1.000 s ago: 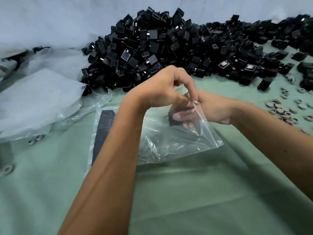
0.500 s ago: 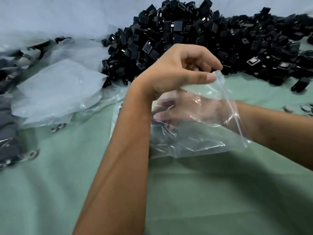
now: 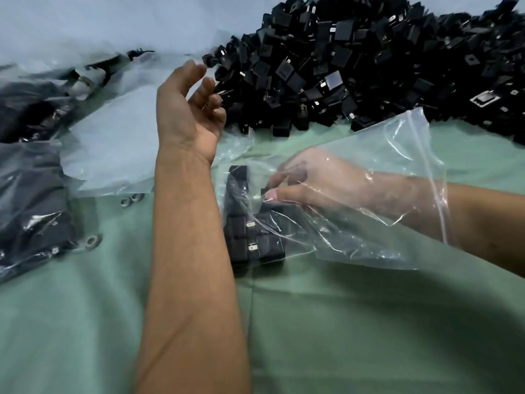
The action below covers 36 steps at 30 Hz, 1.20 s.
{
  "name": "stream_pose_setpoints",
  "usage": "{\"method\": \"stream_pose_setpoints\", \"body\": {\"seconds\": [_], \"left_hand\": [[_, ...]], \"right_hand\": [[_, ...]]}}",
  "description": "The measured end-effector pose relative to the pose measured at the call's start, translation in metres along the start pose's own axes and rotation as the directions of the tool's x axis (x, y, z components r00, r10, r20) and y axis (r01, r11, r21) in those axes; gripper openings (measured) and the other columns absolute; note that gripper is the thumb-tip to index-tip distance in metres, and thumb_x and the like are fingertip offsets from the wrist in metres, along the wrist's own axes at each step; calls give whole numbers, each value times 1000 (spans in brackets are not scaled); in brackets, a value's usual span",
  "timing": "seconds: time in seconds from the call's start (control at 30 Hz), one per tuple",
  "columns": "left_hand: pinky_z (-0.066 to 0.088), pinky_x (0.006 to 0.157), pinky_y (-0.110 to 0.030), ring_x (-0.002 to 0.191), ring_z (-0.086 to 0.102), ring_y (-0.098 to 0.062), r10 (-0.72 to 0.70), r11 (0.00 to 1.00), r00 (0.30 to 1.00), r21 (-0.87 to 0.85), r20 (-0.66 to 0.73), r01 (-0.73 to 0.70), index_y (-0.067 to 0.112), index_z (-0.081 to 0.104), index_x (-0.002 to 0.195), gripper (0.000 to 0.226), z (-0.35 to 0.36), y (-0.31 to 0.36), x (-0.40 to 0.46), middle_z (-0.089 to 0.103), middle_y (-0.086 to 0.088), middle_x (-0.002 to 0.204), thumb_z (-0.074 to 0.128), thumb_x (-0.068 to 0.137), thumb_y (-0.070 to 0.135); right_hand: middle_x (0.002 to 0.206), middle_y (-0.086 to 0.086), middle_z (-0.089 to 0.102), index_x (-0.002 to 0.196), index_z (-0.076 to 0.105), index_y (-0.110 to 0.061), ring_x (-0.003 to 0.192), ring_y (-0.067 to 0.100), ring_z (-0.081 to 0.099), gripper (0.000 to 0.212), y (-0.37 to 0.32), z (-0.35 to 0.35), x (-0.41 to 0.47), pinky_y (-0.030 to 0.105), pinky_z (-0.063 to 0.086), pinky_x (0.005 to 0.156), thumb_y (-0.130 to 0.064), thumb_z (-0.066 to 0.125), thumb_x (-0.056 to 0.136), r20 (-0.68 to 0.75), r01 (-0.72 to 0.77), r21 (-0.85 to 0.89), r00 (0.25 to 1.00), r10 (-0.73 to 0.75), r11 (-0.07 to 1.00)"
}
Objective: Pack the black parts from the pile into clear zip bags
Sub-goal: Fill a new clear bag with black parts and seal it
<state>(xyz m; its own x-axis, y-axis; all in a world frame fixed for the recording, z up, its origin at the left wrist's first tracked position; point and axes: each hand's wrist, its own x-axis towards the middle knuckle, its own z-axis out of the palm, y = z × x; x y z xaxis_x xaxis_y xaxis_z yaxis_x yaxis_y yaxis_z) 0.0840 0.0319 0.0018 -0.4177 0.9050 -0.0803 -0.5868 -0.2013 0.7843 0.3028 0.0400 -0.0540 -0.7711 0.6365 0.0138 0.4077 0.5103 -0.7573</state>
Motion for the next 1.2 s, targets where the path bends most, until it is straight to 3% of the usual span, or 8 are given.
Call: {"method": "stream_pose_setpoints", "body": {"seconds": [0.17,0.37,0.53,0.67,0.8,0.93,1.1,1.2], "left_hand": [[30,52,-21,56,43,-12,-27,999,999,23,-28,27,15,58,93,4,5,-3,0,56,0,70,60,94,19],[31,50,-21,55,43,-12,-39,999,996,28,-81,41,15,59,95,4,5,-4,2,57,0,69,61,91,16],[31,49,-21,54,43,-11,-54,996,992,59,-116,61,14,60,94,3,5,-10,2,57,0,70,60,91,15],[31,48,-21,53,42,-11,-77,992,990,94,-119,88,14,59,88,4,7,-15,2,56,2,68,59,92,16],[32,47,-20,53,42,-11,-89,988,986,111,-139,105,14,60,88,4,7,-16,3,56,3,67,60,91,16],[32,48,-21,52,43,-11,-93,990,986,93,-138,107,14,59,87,5,6,-15,3,56,3,67,60,91,16],[32,47,-21,52,43,-11,-98,990,984,88,-147,112,14,59,88,4,6,-16,4,56,3,67,60,91,16],[32,47,-21,52,42,-11,-102,990,984,84,-148,115,14,59,87,4,6,-16,4,56,3,67,60,91,16]], "right_hand": [[89,-21,73,104,77,-39,68,-2,67,19,6,-5,7,12,48,53,-51,63,98,130,5,-68,992,4,998],[91,-2,80,118,75,-27,61,3,70,24,14,-18,6,12,50,49,-25,62,98,334,-142,241,941,56,960],[89,-7,79,114,74,-41,75,10,76,20,8,-15,8,15,56,60,-44,61,99,320,-81,147,947,30,986],[93,-6,79,112,71,-50,84,20,76,20,3,-17,9,40,64,77,-51,61,95,321,-75,65,946,50,995],[92,-15,78,109,70,-50,82,7,75,25,-2,-18,8,30,56,76,-62,62,90,337,-84,52,939,61,995],[88,0,78,114,68,-48,81,32,75,35,4,-16,9,57,62,79,-70,67,87,323,-71,12,944,64,997],[85,7,75,118,75,-18,69,24,71,45,-4,-11,12,40,60,63,-49,68,85,246,-86,145,968,48,986],[89,7,78,116,73,-31,75,26,75,37,-7,-10,11,48,63,70,-56,67,89,235,-63,25,970,55,998]]}}
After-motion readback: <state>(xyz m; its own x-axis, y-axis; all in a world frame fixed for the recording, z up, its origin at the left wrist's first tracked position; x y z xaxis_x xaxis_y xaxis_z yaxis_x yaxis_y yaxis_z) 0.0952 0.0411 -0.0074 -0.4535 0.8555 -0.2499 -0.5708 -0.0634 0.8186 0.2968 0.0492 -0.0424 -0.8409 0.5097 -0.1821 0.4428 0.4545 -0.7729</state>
